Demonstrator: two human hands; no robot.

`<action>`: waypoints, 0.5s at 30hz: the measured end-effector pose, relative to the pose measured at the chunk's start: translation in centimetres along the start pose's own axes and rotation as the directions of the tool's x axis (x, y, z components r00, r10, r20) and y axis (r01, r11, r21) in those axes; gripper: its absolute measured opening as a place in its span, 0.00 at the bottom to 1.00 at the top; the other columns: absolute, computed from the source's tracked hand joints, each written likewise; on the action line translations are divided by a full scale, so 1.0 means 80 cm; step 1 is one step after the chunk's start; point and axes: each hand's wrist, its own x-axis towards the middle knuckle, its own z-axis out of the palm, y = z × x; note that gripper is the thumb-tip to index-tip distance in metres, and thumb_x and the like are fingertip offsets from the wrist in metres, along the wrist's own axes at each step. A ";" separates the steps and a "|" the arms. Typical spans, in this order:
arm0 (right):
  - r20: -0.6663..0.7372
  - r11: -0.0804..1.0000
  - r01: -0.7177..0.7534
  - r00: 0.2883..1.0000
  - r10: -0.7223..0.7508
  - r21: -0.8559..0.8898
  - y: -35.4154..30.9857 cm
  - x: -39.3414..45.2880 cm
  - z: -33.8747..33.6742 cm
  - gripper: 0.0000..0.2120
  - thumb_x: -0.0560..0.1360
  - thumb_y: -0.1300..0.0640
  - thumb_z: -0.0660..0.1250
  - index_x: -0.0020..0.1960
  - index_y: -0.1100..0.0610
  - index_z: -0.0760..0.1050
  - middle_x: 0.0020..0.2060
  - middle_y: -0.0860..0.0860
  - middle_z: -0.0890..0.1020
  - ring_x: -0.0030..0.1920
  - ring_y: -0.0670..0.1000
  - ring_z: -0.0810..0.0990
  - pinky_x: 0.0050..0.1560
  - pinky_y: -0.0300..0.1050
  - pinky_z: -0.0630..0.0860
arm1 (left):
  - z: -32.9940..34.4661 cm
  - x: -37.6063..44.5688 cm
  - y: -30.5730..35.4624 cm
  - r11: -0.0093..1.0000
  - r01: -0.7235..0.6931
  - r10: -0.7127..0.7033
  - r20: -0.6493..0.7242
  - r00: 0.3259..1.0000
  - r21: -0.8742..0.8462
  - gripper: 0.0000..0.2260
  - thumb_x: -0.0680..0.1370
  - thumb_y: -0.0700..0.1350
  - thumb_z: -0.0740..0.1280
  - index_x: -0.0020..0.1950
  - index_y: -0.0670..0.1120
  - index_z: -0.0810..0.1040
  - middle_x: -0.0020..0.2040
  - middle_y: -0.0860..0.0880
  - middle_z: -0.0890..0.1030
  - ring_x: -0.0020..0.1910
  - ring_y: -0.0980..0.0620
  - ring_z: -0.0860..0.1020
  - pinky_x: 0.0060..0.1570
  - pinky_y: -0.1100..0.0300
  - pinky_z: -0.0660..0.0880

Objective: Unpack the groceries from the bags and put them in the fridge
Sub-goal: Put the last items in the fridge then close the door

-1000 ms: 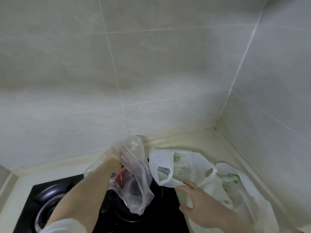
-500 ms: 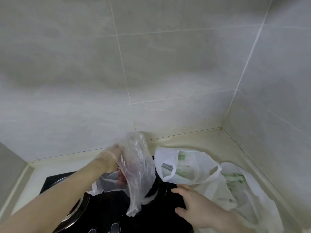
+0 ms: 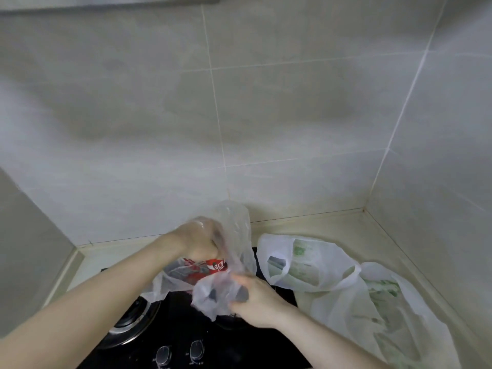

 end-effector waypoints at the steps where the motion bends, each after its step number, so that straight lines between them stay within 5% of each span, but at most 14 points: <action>1: -0.031 1.000 -0.027 0.999 0.028 0.011 0.004 0.005 -0.002 0.32 0.80 0.52 0.65 0.81 0.44 0.59 0.80 0.48 0.64 0.77 0.50 0.67 0.72 0.44 0.69 | 0.000 -0.002 0.000 1.000 0.001 -0.001 0.028 1.000 0.021 0.10 0.70 0.51 0.71 0.51 0.58 0.83 0.45 0.60 0.82 0.45 0.56 0.82 0.44 0.58 0.81; 4: -0.111 0.997 -0.065 0.992 0.068 0.032 0.016 0.020 -0.010 0.33 0.81 0.53 0.64 0.83 0.48 0.55 0.81 0.46 0.61 0.79 0.50 0.63 0.74 0.43 0.65 | 0.002 -0.013 -0.004 0.992 -0.019 0.010 0.068 0.998 0.125 0.20 0.69 0.54 0.75 0.60 0.56 0.79 0.55 0.56 0.79 0.51 0.51 0.79 0.48 0.57 0.79; 8: -0.123 0.991 -0.121 0.984 0.127 0.049 0.029 0.042 -0.023 0.31 0.81 0.58 0.63 0.82 0.53 0.59 0.80 0.51 0.61 0.79 0.52 0.62 0.75 0.45 0.62 | 0.022 -0.033 -0.011 0.968 -0.094 0.050 0.191 0.980 0.231 0.17 0.72 0.50 0.76 0.58 0.52 0.77 0.55 0.53 0.78 0.51 0.50 0.78 0.46 0.59 0.75; 15: -0.137 0.990 -0.137 0.980 0.142 0.042 0.036 0.060 -0.024 0.36 0.80 0.63 0.61 0.84 0.49 0.53 0.83 0.45 0.50 0.83 0.50 0.52 0.81 0.46 0.56 | 0.034 -0.075 -0.023 0.955 -0.205 0.194 0.070 0.979 0.214 0.18 0.74 0.53 0.73 0.62 0.58 0.74 0.53 0.56 0.73 0.52 0.51 0.76 0.50 0.56 0.75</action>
